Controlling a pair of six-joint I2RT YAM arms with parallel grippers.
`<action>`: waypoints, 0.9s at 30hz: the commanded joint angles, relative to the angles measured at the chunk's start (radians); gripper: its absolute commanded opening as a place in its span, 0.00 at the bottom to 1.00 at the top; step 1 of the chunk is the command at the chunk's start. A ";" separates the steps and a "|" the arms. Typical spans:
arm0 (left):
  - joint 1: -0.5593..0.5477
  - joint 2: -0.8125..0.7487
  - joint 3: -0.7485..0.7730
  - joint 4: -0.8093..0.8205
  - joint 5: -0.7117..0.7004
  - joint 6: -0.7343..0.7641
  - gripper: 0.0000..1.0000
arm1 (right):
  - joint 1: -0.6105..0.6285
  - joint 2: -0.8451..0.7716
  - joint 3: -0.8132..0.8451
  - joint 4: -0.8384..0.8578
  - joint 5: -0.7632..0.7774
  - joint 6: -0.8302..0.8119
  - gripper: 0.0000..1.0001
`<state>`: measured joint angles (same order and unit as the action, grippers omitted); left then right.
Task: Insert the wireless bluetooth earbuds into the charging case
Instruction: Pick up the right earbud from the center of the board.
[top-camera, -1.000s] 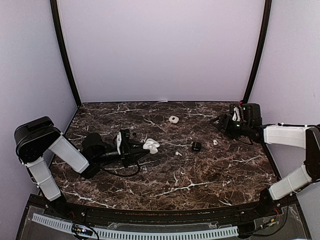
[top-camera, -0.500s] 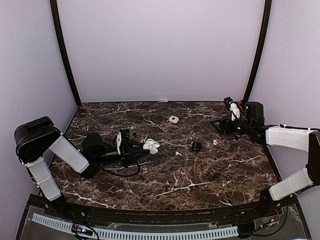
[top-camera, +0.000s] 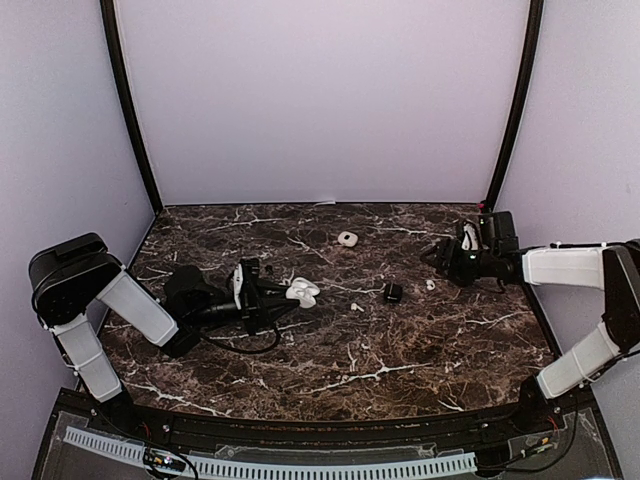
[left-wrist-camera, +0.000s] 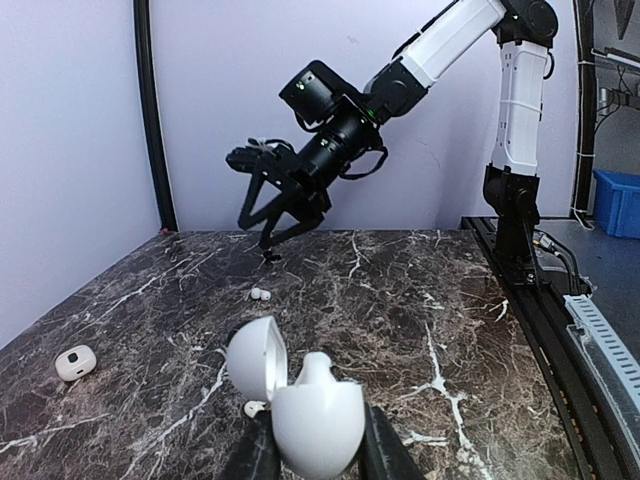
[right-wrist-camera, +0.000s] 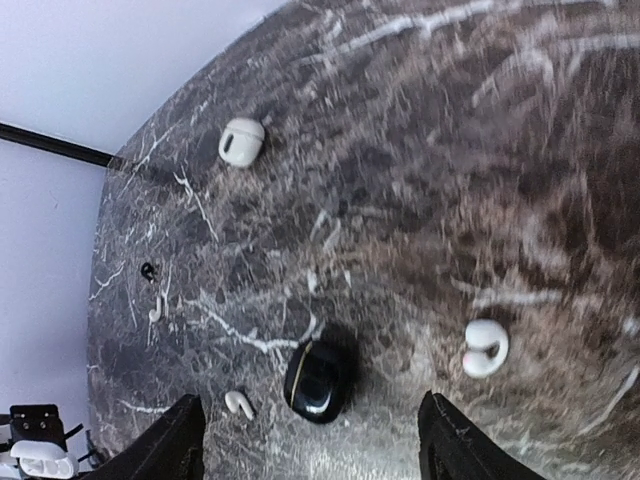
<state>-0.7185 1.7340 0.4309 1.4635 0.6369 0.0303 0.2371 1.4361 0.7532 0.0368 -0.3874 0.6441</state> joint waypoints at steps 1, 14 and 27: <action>-0.004 -0.013 0.004 0.013 0.013 -0.003 0.00 | -0.002 -0.020 -0.054 0.142 -0.075 0.222 0.64; -0.004 -0.013 0.002 0.014 0.014 -0.002 0.00 | 0.001 0.200 0.117 -0.239 0.279 -0.152 0.30; -0.005 -0.011 0.002 0.011 0.008 0.006 0.00 | 0.008 0.308 0.145 -0.200 0.294 -0.166 0.24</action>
<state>-0.7185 1.7340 0.4309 1.4631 0.6380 0.0307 0.2420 1.7237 0.8936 -0.1795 -0.1104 0.4889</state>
